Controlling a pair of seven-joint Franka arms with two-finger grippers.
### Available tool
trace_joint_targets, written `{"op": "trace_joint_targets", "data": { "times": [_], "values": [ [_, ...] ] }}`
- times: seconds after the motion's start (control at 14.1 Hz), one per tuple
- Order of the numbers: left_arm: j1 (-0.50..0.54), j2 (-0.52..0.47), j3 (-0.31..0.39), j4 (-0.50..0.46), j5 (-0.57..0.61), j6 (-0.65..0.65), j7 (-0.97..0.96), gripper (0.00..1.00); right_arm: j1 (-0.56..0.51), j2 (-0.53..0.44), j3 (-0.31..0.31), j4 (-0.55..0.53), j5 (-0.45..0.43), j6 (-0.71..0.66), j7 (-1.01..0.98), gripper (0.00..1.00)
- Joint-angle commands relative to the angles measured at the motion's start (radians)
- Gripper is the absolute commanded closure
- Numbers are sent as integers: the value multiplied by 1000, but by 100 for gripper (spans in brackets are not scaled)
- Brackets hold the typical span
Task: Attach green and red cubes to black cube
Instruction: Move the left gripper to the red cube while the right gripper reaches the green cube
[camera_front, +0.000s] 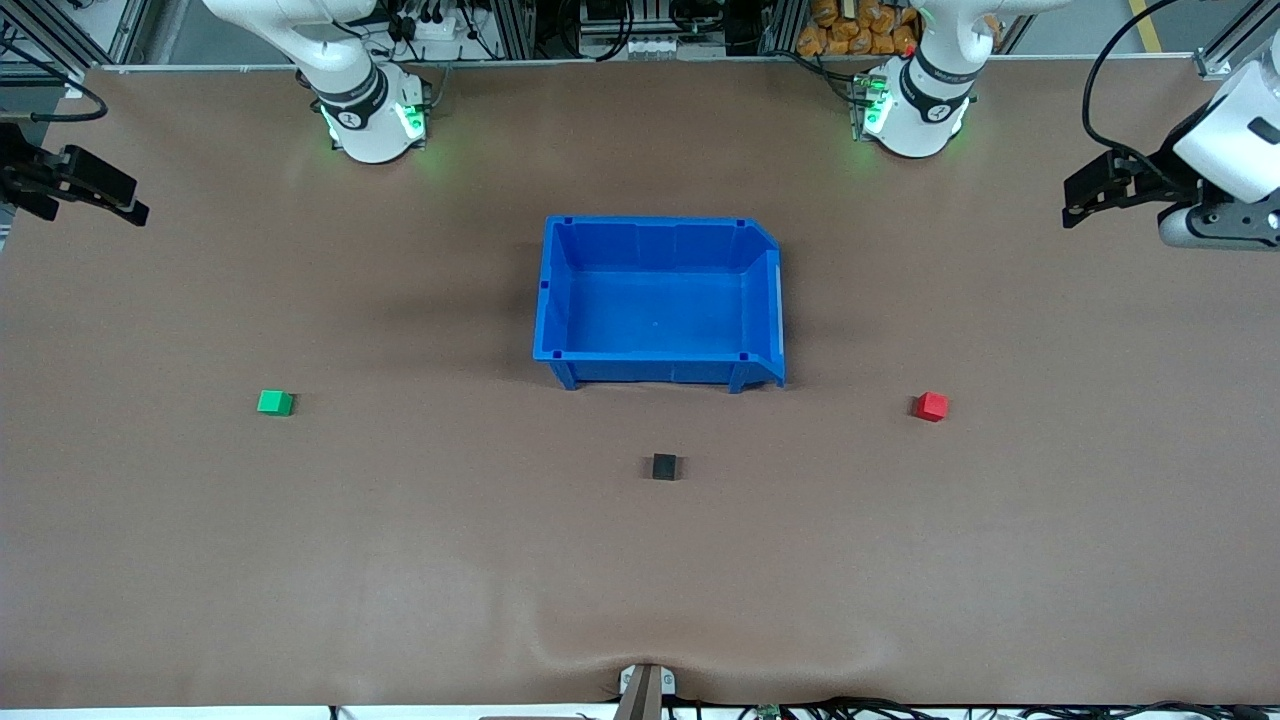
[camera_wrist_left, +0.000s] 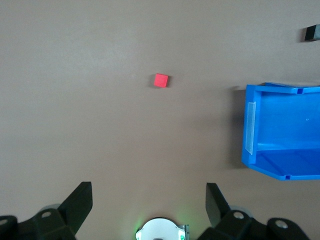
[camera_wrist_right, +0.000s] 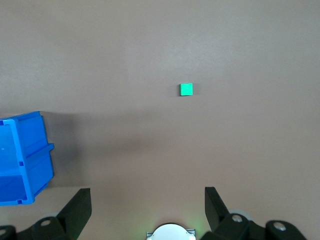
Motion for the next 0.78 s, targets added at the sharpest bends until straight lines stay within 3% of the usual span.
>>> {"op": "trace_joint_targets", "data": {
  "times": [0.0,0.28,0.71],
  "values": [
    [16,43,-9,26,-4,-19,-2,0,-10,1,7,-3,-2,0,13,0],
    [6,98,-9,-23,-17,28,-4,0,-16,14,7,2,-1,3,13,0],
    [8,97,-11,-236,-17,252,-4,0,-17,35,6,2,-2,8,13,0]
  ]
}}
